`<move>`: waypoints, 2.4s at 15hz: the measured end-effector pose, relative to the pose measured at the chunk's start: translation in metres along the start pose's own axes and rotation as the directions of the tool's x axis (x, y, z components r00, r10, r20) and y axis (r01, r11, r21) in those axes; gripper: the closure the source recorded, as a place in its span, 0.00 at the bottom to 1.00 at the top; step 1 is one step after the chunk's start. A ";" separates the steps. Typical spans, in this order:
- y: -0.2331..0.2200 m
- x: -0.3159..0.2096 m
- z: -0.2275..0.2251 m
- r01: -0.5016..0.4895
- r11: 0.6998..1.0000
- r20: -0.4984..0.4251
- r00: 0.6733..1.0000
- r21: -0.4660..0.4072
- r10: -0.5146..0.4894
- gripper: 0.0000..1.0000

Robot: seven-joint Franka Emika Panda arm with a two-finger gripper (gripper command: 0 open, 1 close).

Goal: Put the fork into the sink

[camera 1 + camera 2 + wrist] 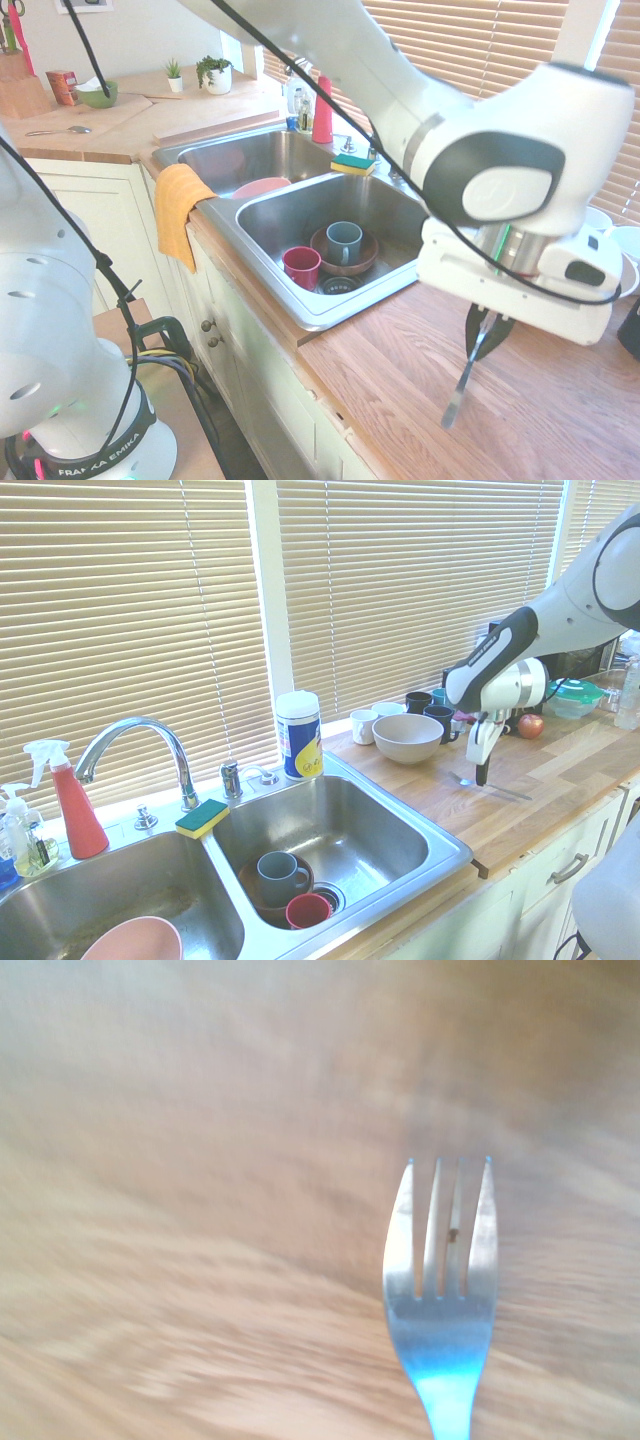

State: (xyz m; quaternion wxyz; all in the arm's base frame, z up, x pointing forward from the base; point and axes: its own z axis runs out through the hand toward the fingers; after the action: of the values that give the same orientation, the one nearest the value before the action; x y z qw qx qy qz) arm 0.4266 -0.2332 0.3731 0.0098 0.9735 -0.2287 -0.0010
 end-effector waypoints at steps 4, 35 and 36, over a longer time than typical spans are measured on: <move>-0.065 -0.036 -0.058 -0.112 0.993 -0.024 0.993 -0.044 0.111 1.00; -0.386 -0.048 0.219 -0.351 0.936 -0.028 0.936 -0.025 0.350 0.00; -0.385 -0.047 0.219 -0.351 0.936 -0.030 0.936 -0.024 0.351 0.00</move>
State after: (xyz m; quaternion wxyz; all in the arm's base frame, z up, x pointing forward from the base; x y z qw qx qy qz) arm 0.5547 0.1282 0.1470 0.0269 0.9167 -0.3985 0.0095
